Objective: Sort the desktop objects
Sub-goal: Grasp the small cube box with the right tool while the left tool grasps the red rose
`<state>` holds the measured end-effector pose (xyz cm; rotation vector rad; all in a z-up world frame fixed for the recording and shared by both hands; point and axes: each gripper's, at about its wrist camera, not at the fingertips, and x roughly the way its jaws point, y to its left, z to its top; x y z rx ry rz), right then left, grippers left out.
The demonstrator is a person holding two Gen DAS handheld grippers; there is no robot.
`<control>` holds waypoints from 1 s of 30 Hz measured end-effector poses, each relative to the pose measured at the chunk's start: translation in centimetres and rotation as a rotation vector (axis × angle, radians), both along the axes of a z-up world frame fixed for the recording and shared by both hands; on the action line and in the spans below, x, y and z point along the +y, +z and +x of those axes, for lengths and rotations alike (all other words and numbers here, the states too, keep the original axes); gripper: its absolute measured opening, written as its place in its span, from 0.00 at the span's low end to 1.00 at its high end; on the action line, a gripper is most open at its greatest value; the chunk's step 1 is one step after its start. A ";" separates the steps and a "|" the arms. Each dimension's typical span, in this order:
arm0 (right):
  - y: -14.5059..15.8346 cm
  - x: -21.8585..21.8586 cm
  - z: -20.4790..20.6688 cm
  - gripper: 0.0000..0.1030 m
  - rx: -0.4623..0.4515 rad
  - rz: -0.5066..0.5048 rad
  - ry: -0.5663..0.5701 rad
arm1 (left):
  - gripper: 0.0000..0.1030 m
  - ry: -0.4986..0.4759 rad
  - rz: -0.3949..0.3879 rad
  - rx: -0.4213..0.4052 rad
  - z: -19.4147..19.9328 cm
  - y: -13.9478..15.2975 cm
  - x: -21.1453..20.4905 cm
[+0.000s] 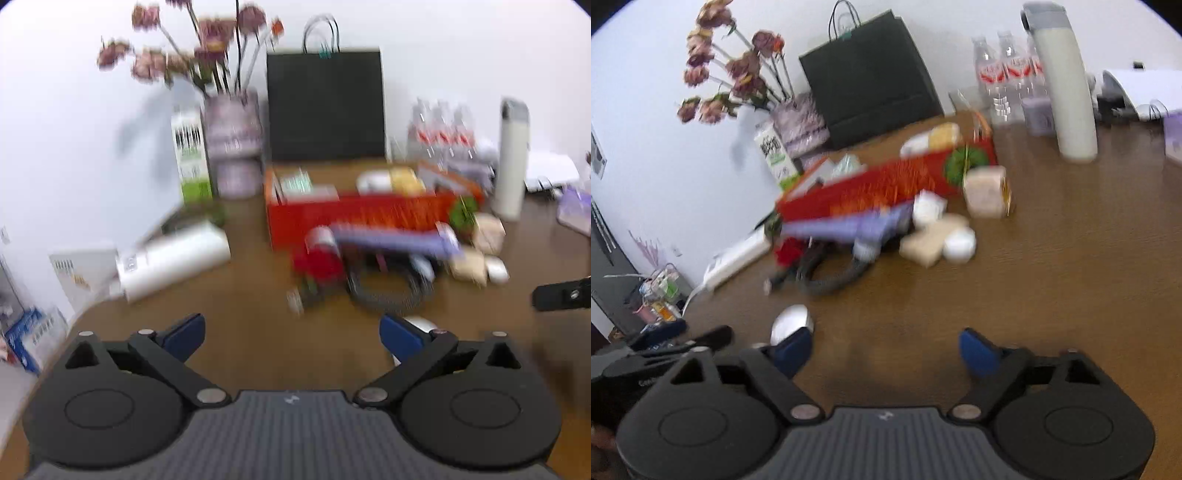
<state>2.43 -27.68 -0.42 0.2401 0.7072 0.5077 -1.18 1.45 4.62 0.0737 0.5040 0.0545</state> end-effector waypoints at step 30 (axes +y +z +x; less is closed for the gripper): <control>4.2 0.6 3.0 0.50 -0.204 -0.171 -0.078 | 0.28 -0.139 -0.307 0.035 0.9 3.5 1.9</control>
